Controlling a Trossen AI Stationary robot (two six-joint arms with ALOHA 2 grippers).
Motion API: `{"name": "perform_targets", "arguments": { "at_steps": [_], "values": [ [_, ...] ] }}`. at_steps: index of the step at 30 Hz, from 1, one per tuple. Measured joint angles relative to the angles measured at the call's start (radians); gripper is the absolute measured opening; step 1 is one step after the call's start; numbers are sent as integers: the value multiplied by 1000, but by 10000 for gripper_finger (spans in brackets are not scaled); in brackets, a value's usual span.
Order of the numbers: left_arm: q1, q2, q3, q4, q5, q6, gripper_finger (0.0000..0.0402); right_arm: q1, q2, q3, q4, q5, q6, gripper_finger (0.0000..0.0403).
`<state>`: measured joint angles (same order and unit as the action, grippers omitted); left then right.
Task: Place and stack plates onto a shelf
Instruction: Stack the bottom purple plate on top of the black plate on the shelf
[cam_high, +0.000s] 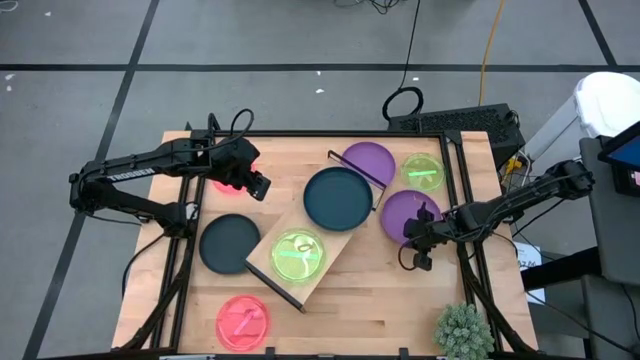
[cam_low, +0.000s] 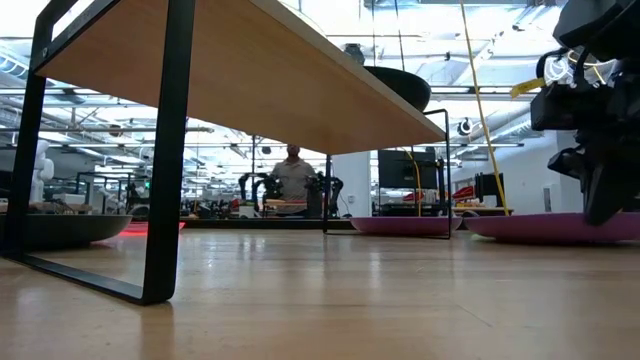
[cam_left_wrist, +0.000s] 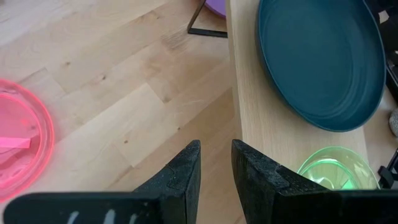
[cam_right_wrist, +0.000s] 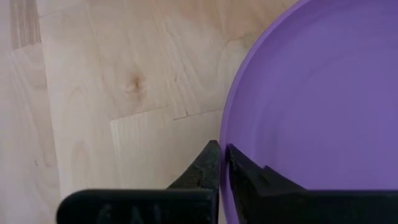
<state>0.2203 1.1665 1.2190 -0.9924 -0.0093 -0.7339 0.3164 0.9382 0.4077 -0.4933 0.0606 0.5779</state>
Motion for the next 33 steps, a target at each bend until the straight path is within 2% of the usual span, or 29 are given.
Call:
{"name": "perform_targets", "arguments": {
  "at_steps": [11,27,30,33],
  "values": [
    [0,0,0,0,0,6,95,0,0,8,-27,42,63,3],
    [0,0,0,0,-19,33,95,0,-1,9,-38,43,18,1],
    [0,0,0,0,-25,32,95,0,-1,9,-43,42,20,17],
    [0,0,0,0,-26,32,95,0,-1,9,-45,38,5,53]
  ]
}}
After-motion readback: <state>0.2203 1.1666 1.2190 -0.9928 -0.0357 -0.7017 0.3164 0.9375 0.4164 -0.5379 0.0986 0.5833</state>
